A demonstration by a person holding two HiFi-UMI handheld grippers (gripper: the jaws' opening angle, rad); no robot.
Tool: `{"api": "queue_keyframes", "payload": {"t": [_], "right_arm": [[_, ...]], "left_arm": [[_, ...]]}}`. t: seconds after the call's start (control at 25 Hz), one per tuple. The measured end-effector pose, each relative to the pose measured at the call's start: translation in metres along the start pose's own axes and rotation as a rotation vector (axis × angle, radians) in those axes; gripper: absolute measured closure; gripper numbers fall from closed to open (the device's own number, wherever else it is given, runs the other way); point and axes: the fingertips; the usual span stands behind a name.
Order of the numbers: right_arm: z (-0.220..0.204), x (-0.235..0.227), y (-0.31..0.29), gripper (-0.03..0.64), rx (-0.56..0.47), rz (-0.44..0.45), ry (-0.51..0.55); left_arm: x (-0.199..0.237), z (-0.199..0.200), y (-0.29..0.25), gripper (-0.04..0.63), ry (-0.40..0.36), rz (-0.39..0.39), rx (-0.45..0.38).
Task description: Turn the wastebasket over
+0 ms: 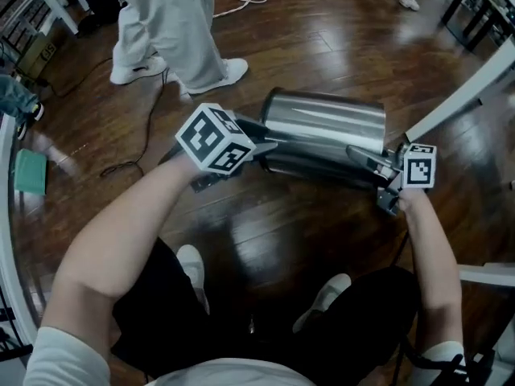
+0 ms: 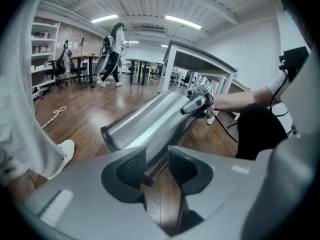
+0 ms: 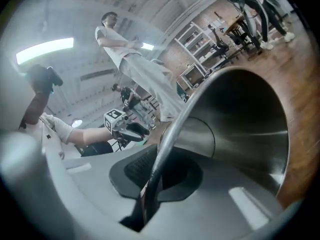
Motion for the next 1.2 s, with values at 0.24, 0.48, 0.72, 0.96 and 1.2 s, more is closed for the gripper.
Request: {"api": "queue_keyframes", "payload": {"t": [0.24, 0.48, 0.72, 0.96, 1.2], "right_arm": [[-0.047, -0.016, 0.013, 0.601, -0.139, 0.050, -0.056], [-0.085, -0.020, 0.022, 0.600, -0.200, 0.091, -0.096], [-0.097, -0.027, 0.032, 0.600, -0.225, 0.118, -0.115], [-0.109, -0.036, 0.042, 0.600, -0.271, 0.119, -0.136], [-0.119, -0.044, 0.047, 0.601, -0.285, 0.101, -0.157]], "left_arm": [[0.010, -0.023, -0.004, 0.456, 0.123, 0.013, -0.010], [0.014, -0.035, -0.023, 0.431, 0.230, 0.007, -0.008], [0.034, -0.040, -0.064, 0.405, 0.305, 0.019, 0.007], [0.039, -0.049, -0.078, 0.390, 0.341, -0.033, 0.028], [0.035, -0.046, -0.087, 0.390, 0.357, -0.078, 0.024]]}}
Point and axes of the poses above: the fingertips, and each gripper's own axes: y backward along the fingers, x to its left, z out of its top, and after that the axes turned 12 degrees about y, right-handed
